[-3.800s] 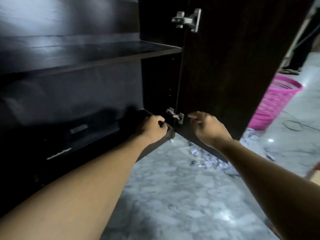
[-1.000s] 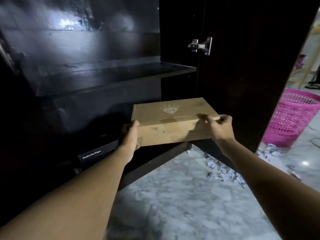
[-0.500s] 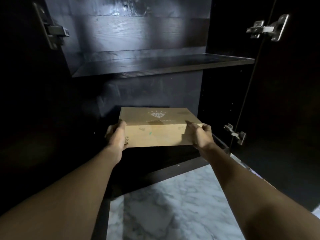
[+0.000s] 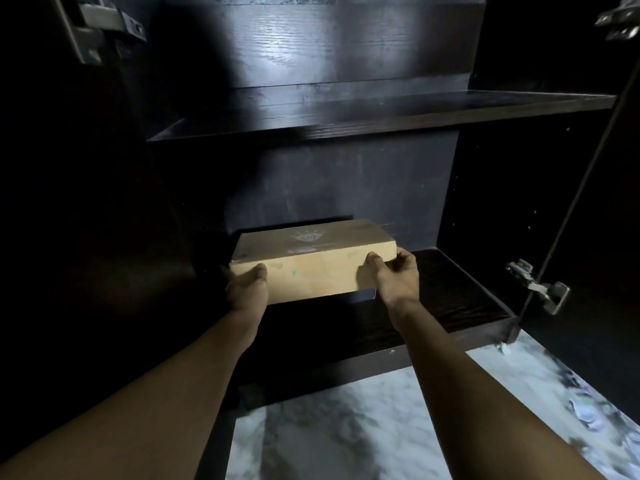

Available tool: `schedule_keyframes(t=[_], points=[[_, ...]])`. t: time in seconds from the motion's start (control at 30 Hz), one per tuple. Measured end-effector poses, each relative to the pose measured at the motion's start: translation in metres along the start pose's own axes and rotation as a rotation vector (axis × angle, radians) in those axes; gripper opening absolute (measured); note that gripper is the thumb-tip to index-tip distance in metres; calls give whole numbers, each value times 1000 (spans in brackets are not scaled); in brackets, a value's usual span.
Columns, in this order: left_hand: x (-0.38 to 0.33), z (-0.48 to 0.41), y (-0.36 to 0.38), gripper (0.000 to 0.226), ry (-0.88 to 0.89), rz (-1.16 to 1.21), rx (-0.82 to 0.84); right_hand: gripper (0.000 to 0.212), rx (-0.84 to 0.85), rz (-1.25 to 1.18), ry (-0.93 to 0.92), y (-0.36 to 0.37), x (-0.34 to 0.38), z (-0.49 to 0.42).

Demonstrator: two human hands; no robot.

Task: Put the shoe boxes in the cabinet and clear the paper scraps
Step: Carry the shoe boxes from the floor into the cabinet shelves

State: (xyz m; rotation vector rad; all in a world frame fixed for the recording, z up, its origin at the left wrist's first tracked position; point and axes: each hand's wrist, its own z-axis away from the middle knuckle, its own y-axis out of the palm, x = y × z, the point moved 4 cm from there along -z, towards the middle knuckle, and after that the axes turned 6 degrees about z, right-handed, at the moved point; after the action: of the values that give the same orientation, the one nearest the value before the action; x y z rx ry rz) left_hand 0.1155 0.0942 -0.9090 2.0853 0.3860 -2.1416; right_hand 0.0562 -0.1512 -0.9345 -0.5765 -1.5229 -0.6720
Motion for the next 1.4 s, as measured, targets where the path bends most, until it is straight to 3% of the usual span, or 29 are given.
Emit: schedule_keyframes(t=[0.17,0.3,0.5,0.6,0.73,0.87,0.93,1.03,1.1,1.17,1.23,1.4], points=[[17,-2,17,84,83,-477,212,43,-35,147,67,14,-21,1],[31,-1,24,85,91,-678,342,56,-83,223,11,26,-20,10],[37,-7,30,91,119,-622,247,75,87,1,9,53,-18,-1],[30,-23,41,93,18,-586,202,75,265,68,-13,68,-18,-4],[25,-42,54,95,-81,-528,186,70,246,289,-49,87,-23,-12],[17,-36,59,87,-131,-540,274,78,311,181,23,88,-20,-14],[14,-36,58,83,-121,-526,253,71,335,160,48,82,-18,-12],[5,-27,55,80,-79,-560,228,49,313,216,54,66,-15,-9],[-4,-17,56,57,-45,-451,228,44,252,263,45,48,-11,-8],[-16,0,57,39,-29,-399,288,35,173,268,51,29,-2,-7],[-29,22,59,43,3,-429,385,26,119,290,58,9,15,-3],[-73,73,69,30,125,-392,538,27,18,448,-70,-42,73,15]])
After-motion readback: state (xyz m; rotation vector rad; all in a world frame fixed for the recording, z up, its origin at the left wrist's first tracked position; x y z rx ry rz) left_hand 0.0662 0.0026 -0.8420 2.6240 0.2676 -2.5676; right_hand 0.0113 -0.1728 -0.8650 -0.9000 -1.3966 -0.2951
